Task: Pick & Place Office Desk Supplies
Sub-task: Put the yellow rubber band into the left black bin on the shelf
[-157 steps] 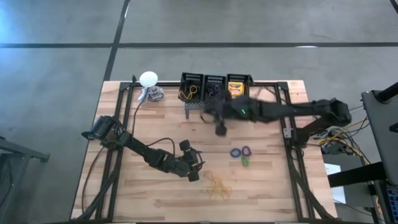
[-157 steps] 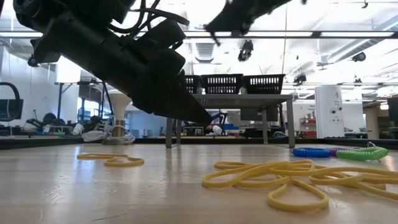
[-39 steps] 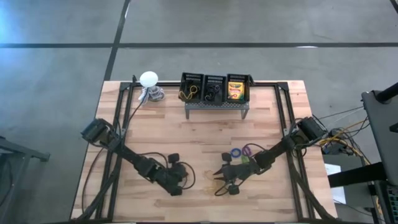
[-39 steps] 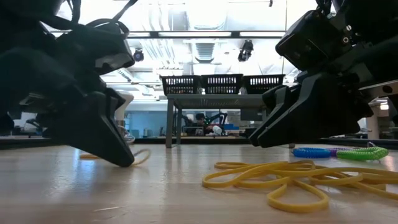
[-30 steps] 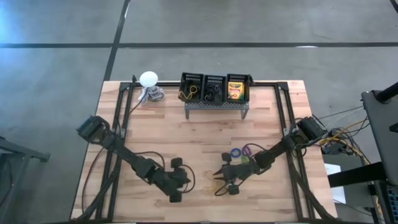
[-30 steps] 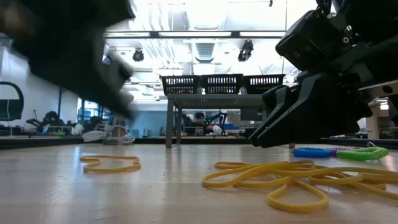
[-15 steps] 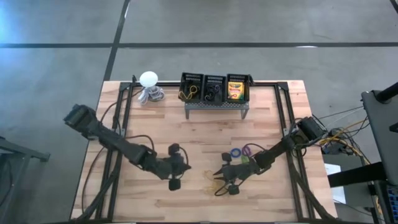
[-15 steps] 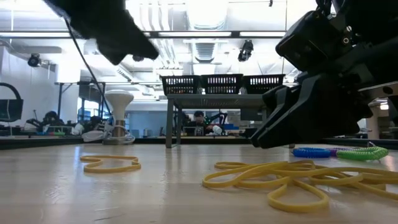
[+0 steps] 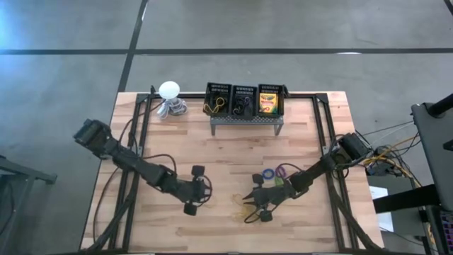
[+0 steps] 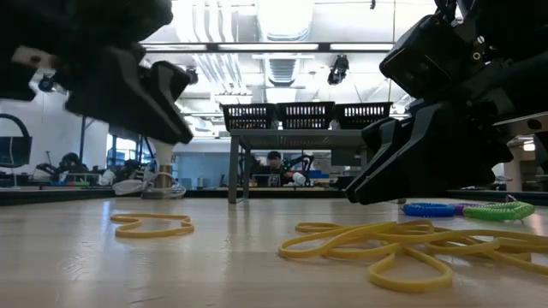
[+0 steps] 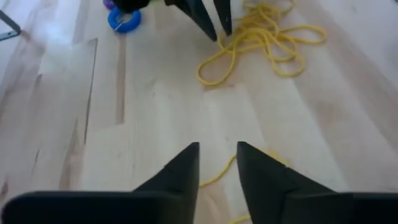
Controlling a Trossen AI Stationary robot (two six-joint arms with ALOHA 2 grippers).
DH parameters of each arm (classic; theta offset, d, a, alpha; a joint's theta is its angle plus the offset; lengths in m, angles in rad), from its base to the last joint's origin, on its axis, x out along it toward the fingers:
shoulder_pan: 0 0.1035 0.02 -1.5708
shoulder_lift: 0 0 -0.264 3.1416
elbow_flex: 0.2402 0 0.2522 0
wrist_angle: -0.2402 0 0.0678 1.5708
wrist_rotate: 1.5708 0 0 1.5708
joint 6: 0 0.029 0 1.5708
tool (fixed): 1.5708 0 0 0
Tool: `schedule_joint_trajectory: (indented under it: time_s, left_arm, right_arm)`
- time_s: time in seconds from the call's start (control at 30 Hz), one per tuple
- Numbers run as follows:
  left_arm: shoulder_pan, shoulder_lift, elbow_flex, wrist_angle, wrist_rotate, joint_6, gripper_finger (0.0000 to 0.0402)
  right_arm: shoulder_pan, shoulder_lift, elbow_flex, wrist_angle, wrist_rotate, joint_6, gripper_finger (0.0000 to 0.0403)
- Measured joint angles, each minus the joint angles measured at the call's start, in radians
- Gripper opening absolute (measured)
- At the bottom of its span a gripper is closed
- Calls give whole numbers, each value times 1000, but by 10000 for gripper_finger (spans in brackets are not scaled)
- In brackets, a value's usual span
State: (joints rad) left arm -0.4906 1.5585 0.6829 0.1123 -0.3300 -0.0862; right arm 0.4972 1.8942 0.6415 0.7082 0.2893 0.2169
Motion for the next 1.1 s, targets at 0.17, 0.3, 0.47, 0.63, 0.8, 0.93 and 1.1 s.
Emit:
schedule_joint_trajectory:
  time_s: [0.17, 0.3, 0.47, 0.63, 0.8, 0.93, 1.1]
  left_arm:
    - [15, 0, -72, 112, -2, 9, 149]
    - [34, 0, -108, 135, 2, 1, 154]
    - [67, 9, -117, 137, -2, -18, 145]
    - [85, 80, -112, 137, 46, -18, 142]
    - [87, 114, -113, 130, 26, -49, 140]
    - [93, 114, -113, 94, -35, -117, 134]
    - [122, 121, -115, 86, 21, -198, 128]
  right_arm:
    - [-1, 0, 0, 0, 0, 0, 63]
    - [-1, 0, 0, 0, 0, 0, 61]
    - [-1, 0, 0, 2, 0, 0, 64]
    - [0, 0, 0, 3, 0, 0, 60]
    - [0, 0, 0, 2, 0, 0, 60]
    - [0, 0, 0, 1, 0, 0, 63]
    - [0, 0, 0, 1, 0, 0, 61]
